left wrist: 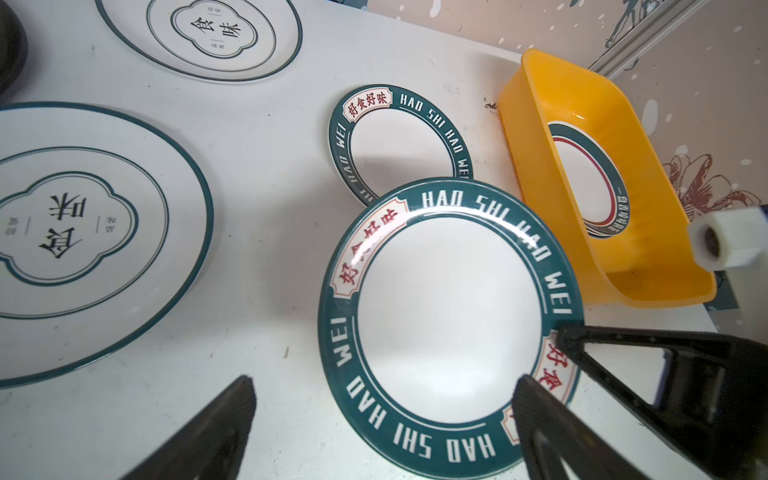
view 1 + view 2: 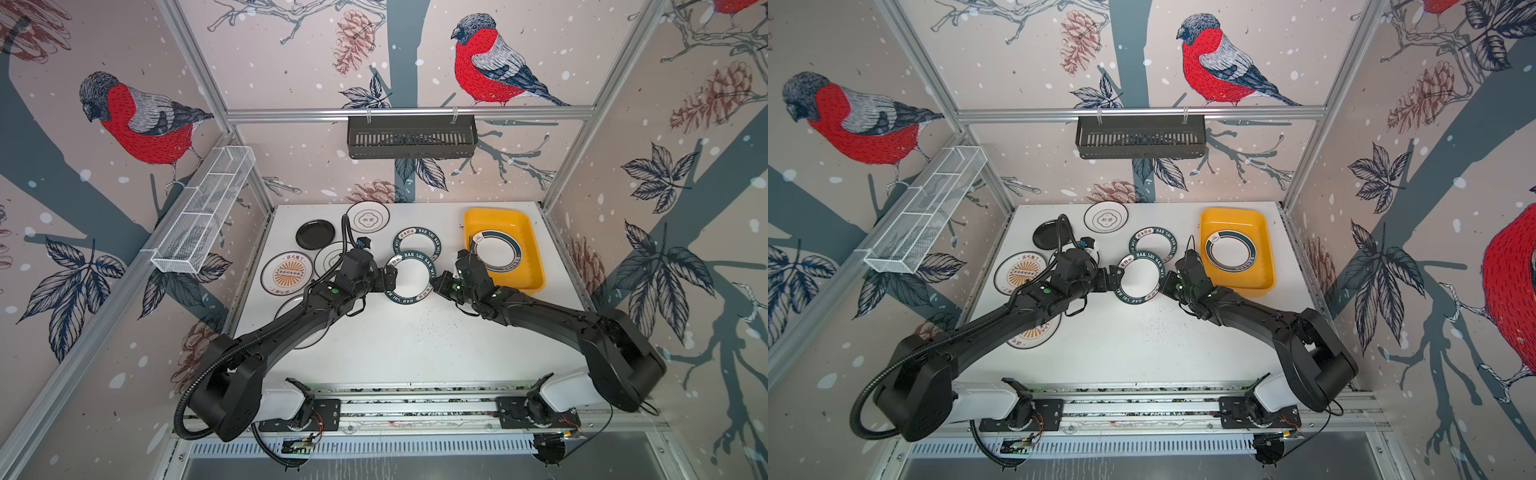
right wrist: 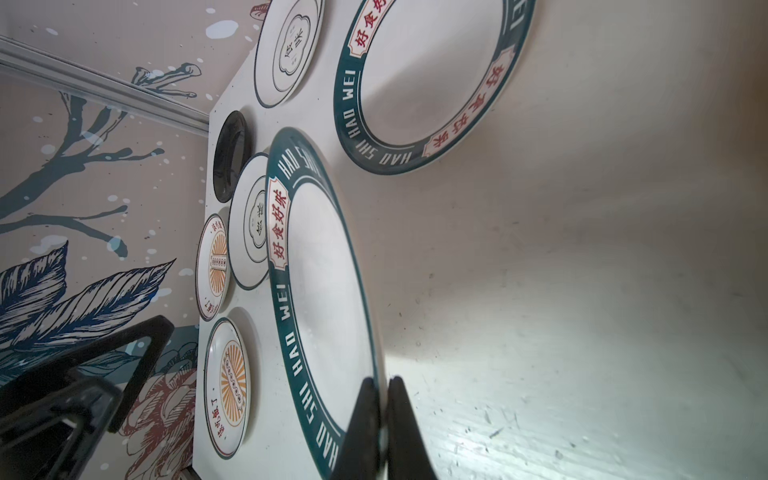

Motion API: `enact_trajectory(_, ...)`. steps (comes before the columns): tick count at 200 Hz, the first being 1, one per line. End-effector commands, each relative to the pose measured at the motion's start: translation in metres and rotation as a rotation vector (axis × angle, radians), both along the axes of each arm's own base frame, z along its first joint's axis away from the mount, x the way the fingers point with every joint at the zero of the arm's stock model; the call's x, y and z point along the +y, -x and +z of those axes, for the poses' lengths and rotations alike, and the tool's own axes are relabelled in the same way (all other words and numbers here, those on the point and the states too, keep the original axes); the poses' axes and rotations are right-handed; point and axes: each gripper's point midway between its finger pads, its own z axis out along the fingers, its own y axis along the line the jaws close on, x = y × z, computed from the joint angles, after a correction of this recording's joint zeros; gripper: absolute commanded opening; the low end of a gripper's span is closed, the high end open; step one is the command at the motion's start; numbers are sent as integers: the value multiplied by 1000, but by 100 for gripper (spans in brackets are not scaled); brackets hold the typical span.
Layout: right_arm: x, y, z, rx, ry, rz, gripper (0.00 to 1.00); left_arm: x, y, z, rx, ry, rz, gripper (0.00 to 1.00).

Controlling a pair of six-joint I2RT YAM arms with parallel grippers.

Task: Place the plates into the plastic bin on the countertop
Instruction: 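Lift the green plate upright with the right gripper while the left gripper shifts toward it, then carry the green plate into the yellow bin and lower it onto the stack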

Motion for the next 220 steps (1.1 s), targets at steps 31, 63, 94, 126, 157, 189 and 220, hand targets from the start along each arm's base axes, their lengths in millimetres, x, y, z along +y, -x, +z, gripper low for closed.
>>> enact_trajectory(31, -24, 4, 24, -82, -7, -10, 1, 10, -8, 13, -57, -83, 24, 96)
enact_trajectory(63, -37, 8, 44, -128, -20, -50, 1, 3, -11, 23, -68, -71, -8, 96)
enact_trajectory(94, -43, 8, 66, -173, -24, -73, 1, -7, -17, 44, -118, -54, -47, 96)
enact_trajectory(126, -56, 8, 78, -201, -10, -111, 1, -20, -23, 53, -109, -12, -74, 96)
enact_trajectory(157, -75, 9, 88, -228, -3, -168, 1, -35, -19, 60, -139, 118, -105, 96)
enact_trajectory(189, -89, 4, 97, -215, 12, -227, 1, -48, -13, 85, -215, 180, -153, 96)
enact_trajectory(220, -107, -2, 117, -245, 3, -283, 1, -57, -12, 109, -265, 229, -196, 96)
